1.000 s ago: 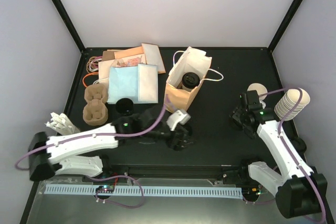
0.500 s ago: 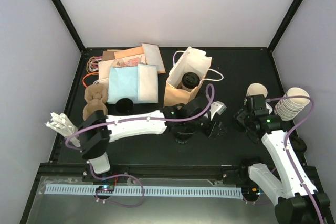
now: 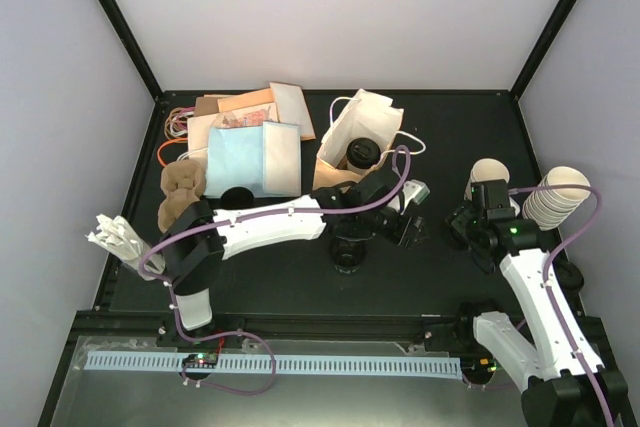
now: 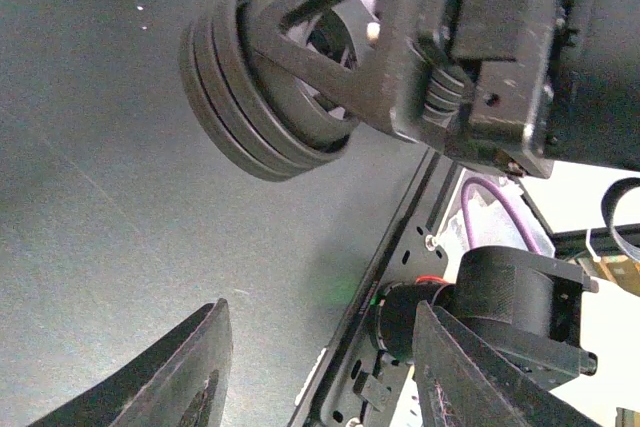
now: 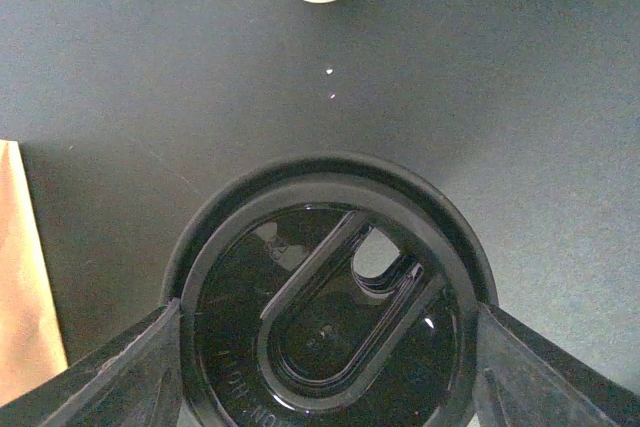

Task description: Pack the takeout coffee

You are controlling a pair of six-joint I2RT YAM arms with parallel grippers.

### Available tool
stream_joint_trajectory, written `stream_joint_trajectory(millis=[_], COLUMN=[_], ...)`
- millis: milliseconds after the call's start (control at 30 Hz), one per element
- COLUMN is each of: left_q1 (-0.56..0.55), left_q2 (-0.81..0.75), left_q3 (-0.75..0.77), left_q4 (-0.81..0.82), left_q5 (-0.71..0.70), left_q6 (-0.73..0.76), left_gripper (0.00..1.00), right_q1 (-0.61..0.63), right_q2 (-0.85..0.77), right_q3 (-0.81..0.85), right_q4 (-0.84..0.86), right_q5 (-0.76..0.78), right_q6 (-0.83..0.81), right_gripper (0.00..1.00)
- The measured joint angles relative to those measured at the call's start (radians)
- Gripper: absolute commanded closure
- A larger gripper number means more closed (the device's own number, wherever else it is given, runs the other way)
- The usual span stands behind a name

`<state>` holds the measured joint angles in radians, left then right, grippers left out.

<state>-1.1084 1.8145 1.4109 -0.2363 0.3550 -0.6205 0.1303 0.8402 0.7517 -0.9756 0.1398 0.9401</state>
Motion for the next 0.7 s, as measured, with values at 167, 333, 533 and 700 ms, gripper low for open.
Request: stream_joint_trajectory(millis=[167, 333, 533, 700], left_q1=[0.023, 0.035, 0.047, 0.049], left_q2=[0.031, 0.087, 0.141, 0.17], left_q3=[0.026, 0.047, 0.075, 0.103], left_q4=[-0.003, -0.001, -0.001, 0.014], left_q5=[0.025, 0.042, 0.059, 0.084], left_q6=[0.008, 0.008, 0.008, 0.008], left_gripper=[0.49, 0.51, 0.52, 0.52], right_q1=[-0.002, -0.003, -0.003, -0.003], right_q2=[-0.031, -0.066, -0.078, -0.078], right_q3=[0.0, 0.0, 0.0, 0.0], right_q4=[0.002, 0.003, 0.0, 0.0], right_q5=[-0.044, -0.09, -0.116, -0.126], right_q6=[0.023, 0.058, 0.075, 0.08], right_gripper=[0.32, 0.32, 0.32, 0.32])
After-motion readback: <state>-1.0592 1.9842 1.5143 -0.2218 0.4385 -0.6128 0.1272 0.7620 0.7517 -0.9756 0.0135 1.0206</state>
